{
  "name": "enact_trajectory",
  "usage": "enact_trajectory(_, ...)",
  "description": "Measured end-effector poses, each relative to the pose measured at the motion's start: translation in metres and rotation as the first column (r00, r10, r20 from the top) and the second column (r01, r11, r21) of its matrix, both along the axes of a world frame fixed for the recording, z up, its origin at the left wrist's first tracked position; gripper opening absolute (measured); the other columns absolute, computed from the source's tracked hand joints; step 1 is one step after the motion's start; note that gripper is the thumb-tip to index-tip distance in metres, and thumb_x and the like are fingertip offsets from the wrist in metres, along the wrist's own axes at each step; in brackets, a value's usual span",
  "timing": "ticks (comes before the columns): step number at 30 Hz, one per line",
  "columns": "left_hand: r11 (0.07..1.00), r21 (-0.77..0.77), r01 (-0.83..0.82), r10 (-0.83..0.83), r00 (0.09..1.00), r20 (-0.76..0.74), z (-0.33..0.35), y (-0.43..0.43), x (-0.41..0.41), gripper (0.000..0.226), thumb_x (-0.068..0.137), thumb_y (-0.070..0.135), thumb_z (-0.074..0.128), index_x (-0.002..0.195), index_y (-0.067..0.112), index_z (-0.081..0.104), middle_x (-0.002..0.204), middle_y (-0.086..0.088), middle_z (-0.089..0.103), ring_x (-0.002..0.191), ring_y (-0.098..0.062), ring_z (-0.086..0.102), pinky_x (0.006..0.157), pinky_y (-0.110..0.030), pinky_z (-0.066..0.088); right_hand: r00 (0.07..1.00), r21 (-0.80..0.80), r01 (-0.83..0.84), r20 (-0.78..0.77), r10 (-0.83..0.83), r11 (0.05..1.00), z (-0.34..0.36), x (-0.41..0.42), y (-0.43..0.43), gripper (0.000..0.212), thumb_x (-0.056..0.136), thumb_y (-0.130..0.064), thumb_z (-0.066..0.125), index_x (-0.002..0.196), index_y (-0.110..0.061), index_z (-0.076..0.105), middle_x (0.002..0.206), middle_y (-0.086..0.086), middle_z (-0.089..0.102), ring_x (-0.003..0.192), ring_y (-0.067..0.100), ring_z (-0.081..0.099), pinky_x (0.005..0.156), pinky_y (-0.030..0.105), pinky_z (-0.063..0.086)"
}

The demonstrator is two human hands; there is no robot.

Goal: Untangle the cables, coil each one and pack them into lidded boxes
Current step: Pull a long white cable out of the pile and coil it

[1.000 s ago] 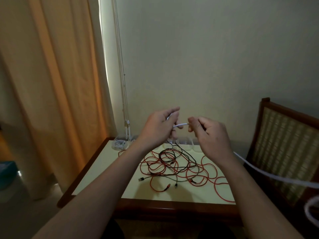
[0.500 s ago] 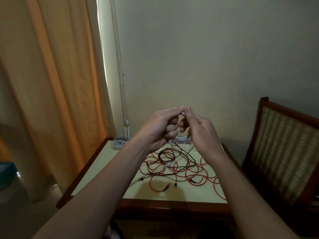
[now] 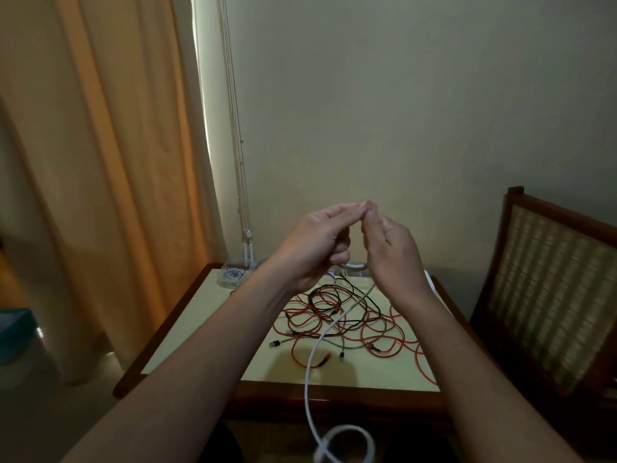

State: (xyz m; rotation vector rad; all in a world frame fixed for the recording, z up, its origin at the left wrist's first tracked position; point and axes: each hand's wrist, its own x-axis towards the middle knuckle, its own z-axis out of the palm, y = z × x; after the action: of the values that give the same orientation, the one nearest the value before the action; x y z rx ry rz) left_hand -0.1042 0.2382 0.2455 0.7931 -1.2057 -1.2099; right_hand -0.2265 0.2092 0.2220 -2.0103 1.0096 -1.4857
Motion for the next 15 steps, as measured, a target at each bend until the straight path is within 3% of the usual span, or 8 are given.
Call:
enact_trajectory(5, 1.000, 0.005, 0.020, -0.020, 0.999, -0.041, -0.0009, -0.0017, 0.0002, 0.027, 0.102, 0.017, 0.052, 0.121, 0.002, 0.063, 0.055, 0.008, 0.023, 0.040, -0.002, 0.019, 0.039, -0.016, 0.015, 0.999, -0.007, -0.050, 0.020, 0.050, 0.999, -0.0006, 0.0000, -0.0002, 0.044, 0.108, -0.044, 0.033, 0.071, -0.021, 0.045, 0.058, -0.004, 0.036, 0.049, 0.004, 0.031, 0.046, 0.020, 0.026)
enact_trajectory(10, 0.999, 0.014, 0.046, -0.045, 0.994, -0.097, 0.0020, -0.0003, 0.0011, 0.022, 0.102, 0.013, 0.050, 0.115, 0.004, 0.066, 0.055, 0.007, 0.021, 0.038, -0.001, 0.018, 0.037, -0.016, 0.012, 0.998, -0.014, -0.068, 0.010, 0.068, 0.998, 0.0012, -0.0011, -0.0012, 0.046, 0.107, -0.046, 0.035, 0.072, -0.018, 0.045, 0.063, 0.004, 0.040, 0.055, 0.010, 0.035, 0.049, 0.026, 0.027)
enact_trajectory(15, 0.999, 0.019, 0.036, -0.032, 0.983, -0.181, 0.0056, -0.0002, 0.0061, 0.017, 0.102, 0.013, 0.049, 0.107, 0.008, 0.065, 0.053, 0.008, 0.022, 0.035, 0.000, 0.018, 0.035, -0.015, 0.011, 0.998, 0.061, -0.048, 0.051, 0.045, 0.997, -0.0017, -0.0081, -0.0040, 0.059, 0.103, -0.056, 0.037, 0.069, -0.010, 0.051, 0.059, -0.003, 0.035, 0.052, 0.009, 0.033, 0.050, 0.029, 0.026)
